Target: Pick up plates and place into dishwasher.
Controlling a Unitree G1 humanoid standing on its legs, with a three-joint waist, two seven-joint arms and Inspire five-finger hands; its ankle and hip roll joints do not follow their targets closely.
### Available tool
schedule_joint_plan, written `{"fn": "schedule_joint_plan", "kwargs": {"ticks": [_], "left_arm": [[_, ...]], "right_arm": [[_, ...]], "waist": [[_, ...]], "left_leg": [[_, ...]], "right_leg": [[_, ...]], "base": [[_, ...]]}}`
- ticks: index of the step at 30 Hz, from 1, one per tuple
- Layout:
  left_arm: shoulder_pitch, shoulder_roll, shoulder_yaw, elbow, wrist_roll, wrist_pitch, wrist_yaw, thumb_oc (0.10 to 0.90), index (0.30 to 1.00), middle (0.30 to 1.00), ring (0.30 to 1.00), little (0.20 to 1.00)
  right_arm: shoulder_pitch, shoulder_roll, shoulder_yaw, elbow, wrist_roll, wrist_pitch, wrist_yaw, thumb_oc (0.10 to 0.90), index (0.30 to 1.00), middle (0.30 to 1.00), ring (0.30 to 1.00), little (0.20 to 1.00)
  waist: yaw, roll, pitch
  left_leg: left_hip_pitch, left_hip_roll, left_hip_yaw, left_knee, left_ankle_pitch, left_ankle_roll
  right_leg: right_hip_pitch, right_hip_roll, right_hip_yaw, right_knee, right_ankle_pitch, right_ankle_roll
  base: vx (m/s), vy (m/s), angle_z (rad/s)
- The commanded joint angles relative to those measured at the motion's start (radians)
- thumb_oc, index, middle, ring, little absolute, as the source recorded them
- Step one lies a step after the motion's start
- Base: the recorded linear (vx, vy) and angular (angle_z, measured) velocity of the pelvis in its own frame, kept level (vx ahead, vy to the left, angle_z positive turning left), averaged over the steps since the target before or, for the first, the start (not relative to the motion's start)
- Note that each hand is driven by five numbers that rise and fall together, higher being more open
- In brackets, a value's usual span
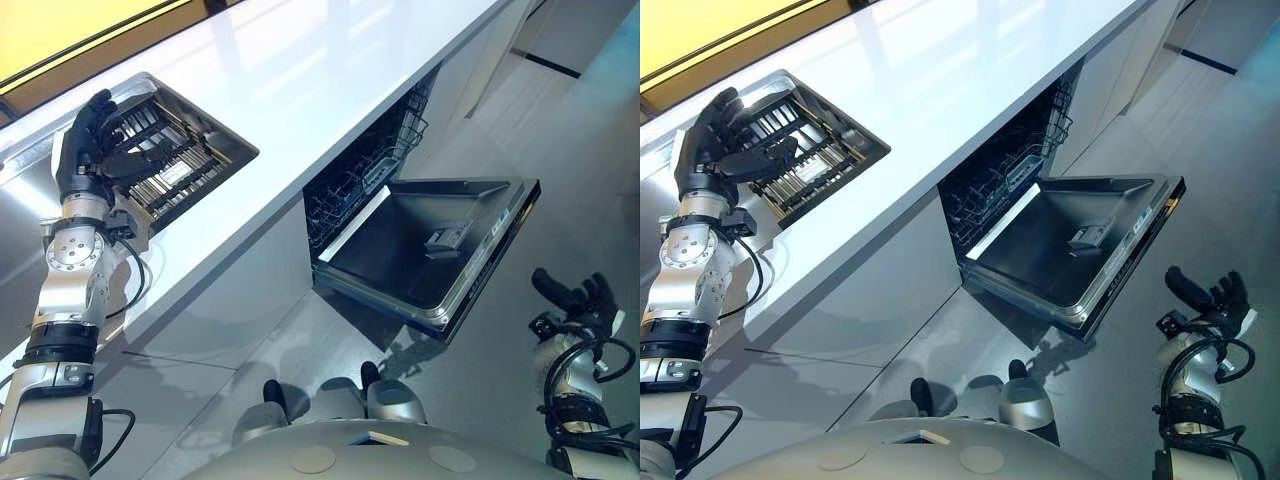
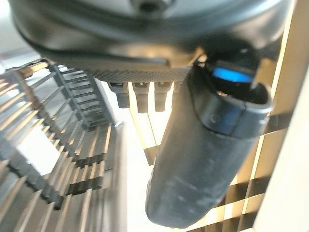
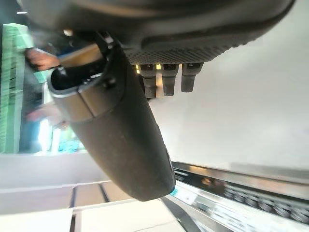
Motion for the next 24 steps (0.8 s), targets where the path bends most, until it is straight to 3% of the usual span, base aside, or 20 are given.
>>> {"fn": "schedule_joint_plan", "kwargs": {"ticks": [1, 6, 11, 14, 20, 24], "left_arm": [[-0.131, 0.045, 0.087, -0.024, -0.041, -0.152, 0.036, 0.8, 0.9, 0.9, 0.9, 0.9], [-0.221, 0.057, 0.052, -0.021, -0.07, -0.18, 0.063, 0.8, 0.9, 0.9, 0.9, 0.9], [-0.33, 0.085, 0.007, 0.01, -0.087, -0.204, 0.082, 0.8, 0.9, 0.9, 0.9, 0.9], [-0.413, 0.097, -0.04, 0.014, -0.097, -0.214, 0.107, 0.8, 0.9, 0.9, 0.9, 0.9], [-0.54, 0.099, -0.114, 0.003, -0.088, -0.186, 0.167, 0.8, 0.9, 0.9, 0.9, 0.9], [-0.585, 0.097, -0.146, -0.015, -0.078, -0.175, 0.187, 0.8, 0.9, 0.9, 0.9, 0.9]], "right_arm": [[-0.078, -0.06, 0.002, -0.025, 0.195, -0.058, 0.117, 0.8, 0.9, 0.9, 0.9, 0.9], [-0.167, -0.02, 0.048, 0.016, 0.492, -0.039, 0.223, 0.8, 0.9, 0.9, 0.9, 0.9], [-0.267, 0.003, 0.073, 0.086, 0.665, -0.012, 0.268, 0.8, 0.9, 0.9, 0.9, 0.9], [-0.343, 0.007, 0.097, 0.135, 0.728, -0.02, 0.262, 0.8, 0.9, 0.9, 0.9, 0.9], [-0.462, 0.004, 0.119, 0.232, 0.779, -0.004, 0.229, 0.8, 0.9, 0.9, 0.9, 0.9], [-0.517, 0.015, 0.163, 0.185, 0.833, 0.016, 0.337, 0.8, 0.9, 0.9, 0.9, 0.9]], "waist": [[0.035, 0.064, -0.02], [0.059, 0.083, 0.082], [0.069, 0.094, 0.171], [0.075, 0.106, 0.229], [0.089, 0.119, 0.28], [0.102, 0.111, 0.294]], "left_leg": [[-0.076, -0.069, -0.036, 0.077, -0.104, 0.068], [-0.182, -0.066, -0.075, 0.124, -0.081, 0.046], [-0.284, -0.063, -0.103, 0.19, -0.068, 0.031], [-0.363, -0.066, -0.117, 0.261, -0.067, 0.029], [-0.426, -0.08, -0.138, 0.294, -0.064, 0.037], [-0.425, -0.091, -0.144, 0.272, -0.064, 0.044]], "right_leg": [[-0.113, 0.084, -0.086, 0.239, -0.186, -0.034], [-0.174, 0.081, -0.09, 0.259, -0.185, -0.057], [-0.242, 0.074, -0.099, 0.298, -0.186, -0.079], [-0.306, 0.065, -0.106, 0.356, -0.192, -0.098], [-0.375, 0.058, -0.115, 0.412, -0.201, -0.114], [-0.382, 0.052, -0.113, 0.406, -0.199, -0.111]], "base": [[-0.07, -0.091, 0.18], [-0.21, -0.091, 0.21], [-0.21, -0.047, 0.28], [-0.2, -0.01, 0.19], [-0.09, 0.026, 0.21], [-0.02, 0.045, 0.12]]}}
